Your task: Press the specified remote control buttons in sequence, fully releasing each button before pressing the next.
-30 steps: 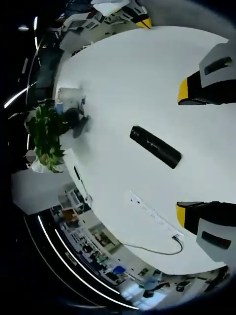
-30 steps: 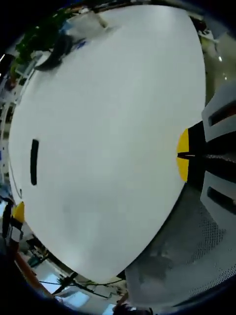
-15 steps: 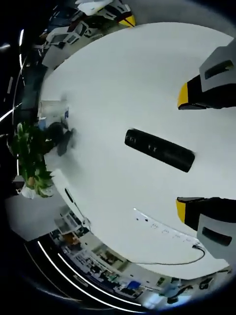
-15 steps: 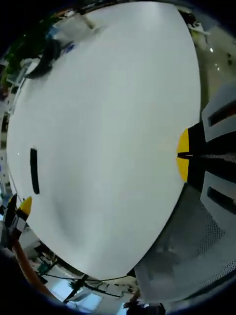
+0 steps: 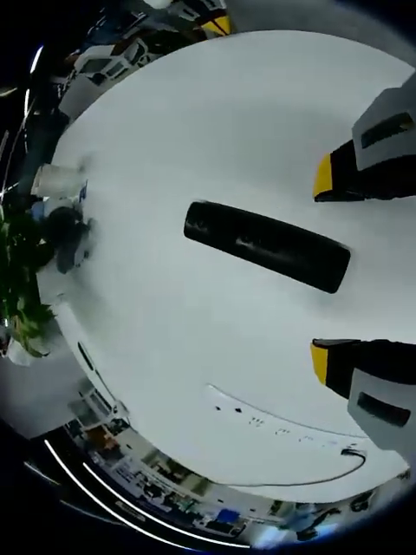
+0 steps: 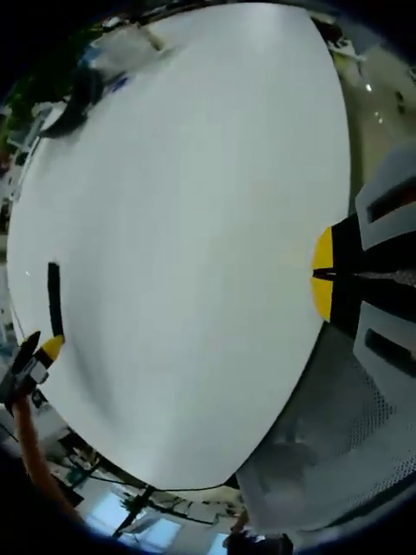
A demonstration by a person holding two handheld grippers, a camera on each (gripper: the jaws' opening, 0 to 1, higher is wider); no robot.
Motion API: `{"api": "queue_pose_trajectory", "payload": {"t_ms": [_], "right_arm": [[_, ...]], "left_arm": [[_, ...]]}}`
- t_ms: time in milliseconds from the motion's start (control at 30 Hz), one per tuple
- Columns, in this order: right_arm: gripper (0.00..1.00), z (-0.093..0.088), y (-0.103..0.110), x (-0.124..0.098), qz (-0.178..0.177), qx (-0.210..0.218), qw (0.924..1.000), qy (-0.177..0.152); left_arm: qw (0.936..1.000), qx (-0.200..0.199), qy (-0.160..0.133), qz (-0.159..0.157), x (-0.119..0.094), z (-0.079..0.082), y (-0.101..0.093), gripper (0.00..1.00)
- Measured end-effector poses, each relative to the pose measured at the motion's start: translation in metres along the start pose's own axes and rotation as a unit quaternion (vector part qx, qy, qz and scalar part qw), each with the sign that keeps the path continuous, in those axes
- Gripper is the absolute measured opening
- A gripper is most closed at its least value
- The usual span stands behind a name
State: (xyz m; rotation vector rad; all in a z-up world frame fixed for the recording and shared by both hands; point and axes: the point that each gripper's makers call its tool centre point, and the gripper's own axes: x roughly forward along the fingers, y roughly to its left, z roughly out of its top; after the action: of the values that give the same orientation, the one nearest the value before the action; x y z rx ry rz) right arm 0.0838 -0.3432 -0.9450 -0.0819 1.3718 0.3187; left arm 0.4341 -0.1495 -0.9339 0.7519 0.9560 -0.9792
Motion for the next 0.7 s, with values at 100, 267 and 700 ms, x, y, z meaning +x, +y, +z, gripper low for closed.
{"api": "queue_pose_trajectory", "payload": {"t_ms": [100,267,700], "right_arm": [[0.0,-0.002,0.0,0.001,0.0,0.0,1.0,0.006],[0.0,-0.002,0.0,0.001,-0.002,0.001,1.0,0.009],[0.0,-0.003,-0.002,0.002,-0.002,0.011,0.9999,0.012]], "left_arm": [[0.9998,0.011,0.014,-0.007,0.006,-0.002,0.001,0.62],[0.9982,0.043,0.037,-0.019,0.011,-0.004,0.003,0.57],[0.9917,0.059,0.084,-0.078,0.015,-0.01,0.001,0.48]]}}
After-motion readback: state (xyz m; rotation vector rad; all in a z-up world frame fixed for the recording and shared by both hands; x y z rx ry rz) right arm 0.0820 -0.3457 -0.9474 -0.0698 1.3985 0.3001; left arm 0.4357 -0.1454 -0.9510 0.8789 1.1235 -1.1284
